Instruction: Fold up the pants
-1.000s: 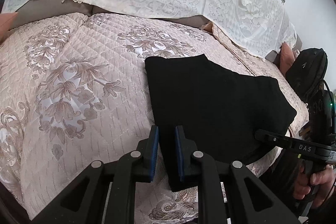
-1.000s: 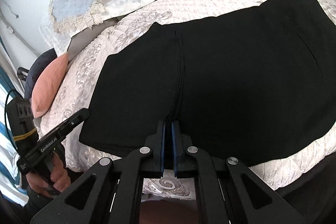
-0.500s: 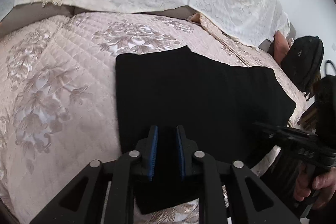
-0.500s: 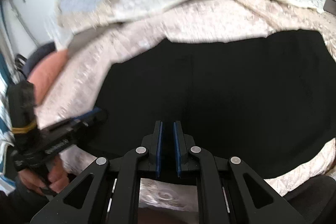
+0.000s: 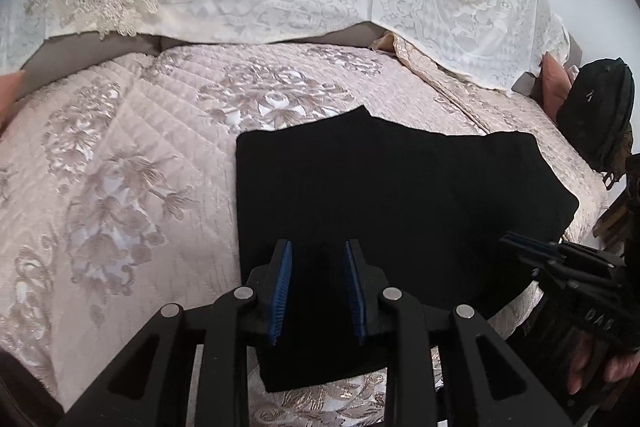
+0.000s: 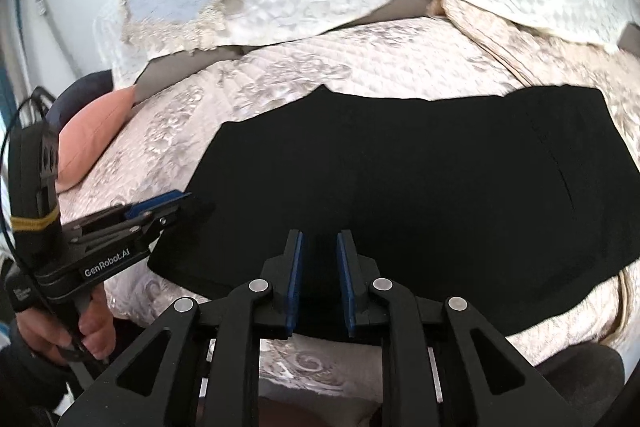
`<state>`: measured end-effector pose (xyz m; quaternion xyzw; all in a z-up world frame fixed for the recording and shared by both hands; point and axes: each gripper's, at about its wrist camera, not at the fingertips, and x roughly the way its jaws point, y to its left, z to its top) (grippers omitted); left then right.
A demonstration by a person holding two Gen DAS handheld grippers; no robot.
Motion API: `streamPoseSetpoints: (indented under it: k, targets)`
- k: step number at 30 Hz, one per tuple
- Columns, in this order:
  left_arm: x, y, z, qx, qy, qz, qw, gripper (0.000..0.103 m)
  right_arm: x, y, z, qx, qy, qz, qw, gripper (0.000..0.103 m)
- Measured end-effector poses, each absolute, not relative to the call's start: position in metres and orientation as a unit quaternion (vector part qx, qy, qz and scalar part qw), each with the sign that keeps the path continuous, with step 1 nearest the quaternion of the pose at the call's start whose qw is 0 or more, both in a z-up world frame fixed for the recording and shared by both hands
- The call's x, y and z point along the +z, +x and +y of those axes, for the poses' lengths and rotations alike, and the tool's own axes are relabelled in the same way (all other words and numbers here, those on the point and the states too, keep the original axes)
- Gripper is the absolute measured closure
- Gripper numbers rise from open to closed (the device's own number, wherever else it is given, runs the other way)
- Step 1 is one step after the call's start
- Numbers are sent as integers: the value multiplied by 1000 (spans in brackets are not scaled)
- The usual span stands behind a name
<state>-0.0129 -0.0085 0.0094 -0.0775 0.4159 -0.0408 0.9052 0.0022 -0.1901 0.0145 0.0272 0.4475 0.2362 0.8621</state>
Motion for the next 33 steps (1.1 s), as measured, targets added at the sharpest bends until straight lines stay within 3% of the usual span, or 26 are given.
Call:
streamPoseSetpoints:
  k: [8,16,18,21,33]
  targets:
    - [2,-21,-14,-41,-64,433,898,74,-6,5,-188,205,-6,480,853,85]
    - [-5,-22,-19,-56,-71,446,890,74,7,5,-219,179,23,470,864,85]
    - [-1,-24,-19,-60,-74,439,893,74,12,4,-230,173,38,462,869,78]
    - [1,-25,-17,-57,-79,436,895,74,18,3,-253,159,76,449,876,57]
    - [7,-18,-29,-68,-81,436,894,74,22,2,-350,54,189,422,885,55]
